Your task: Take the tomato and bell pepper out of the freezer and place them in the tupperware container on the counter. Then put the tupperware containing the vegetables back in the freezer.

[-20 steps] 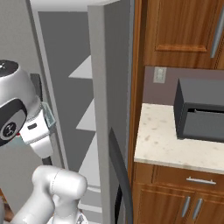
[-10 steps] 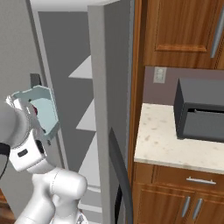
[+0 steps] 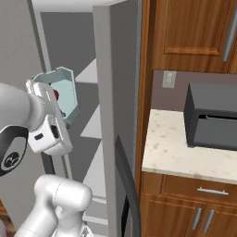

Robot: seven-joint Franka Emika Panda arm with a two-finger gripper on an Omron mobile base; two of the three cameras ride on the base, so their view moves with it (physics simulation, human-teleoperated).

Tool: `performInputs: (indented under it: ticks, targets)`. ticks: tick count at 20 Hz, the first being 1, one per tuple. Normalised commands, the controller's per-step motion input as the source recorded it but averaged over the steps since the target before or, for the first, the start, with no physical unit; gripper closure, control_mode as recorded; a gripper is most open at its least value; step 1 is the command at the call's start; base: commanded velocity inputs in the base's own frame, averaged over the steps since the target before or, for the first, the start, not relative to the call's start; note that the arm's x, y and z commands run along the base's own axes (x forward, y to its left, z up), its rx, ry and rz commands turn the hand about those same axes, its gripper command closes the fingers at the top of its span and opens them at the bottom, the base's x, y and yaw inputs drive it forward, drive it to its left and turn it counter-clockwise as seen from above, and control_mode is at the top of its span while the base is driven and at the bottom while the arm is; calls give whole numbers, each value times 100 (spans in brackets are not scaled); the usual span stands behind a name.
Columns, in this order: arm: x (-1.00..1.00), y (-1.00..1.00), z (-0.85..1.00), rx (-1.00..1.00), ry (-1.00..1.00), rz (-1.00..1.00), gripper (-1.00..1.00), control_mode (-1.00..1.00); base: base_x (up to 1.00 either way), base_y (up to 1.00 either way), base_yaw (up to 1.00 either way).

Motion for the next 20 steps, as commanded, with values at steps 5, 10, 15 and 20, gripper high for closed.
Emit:
performInputs:
  ticks: [5, 10, 15, 20]
  targets:
    - [80, -8, 25, 0, -7, -11, 100, -100, 0, 0, 0]
    - [72, -16, 22, 0, -6, -2, 100, -100, 0, 0, 0]
    - [77, -12, 17, 7, -3, 0, 100, -100, 0, 0, 0]
    - [77, -3, 12, 7, 0, 0, 100, -100, 0, 0, 0]
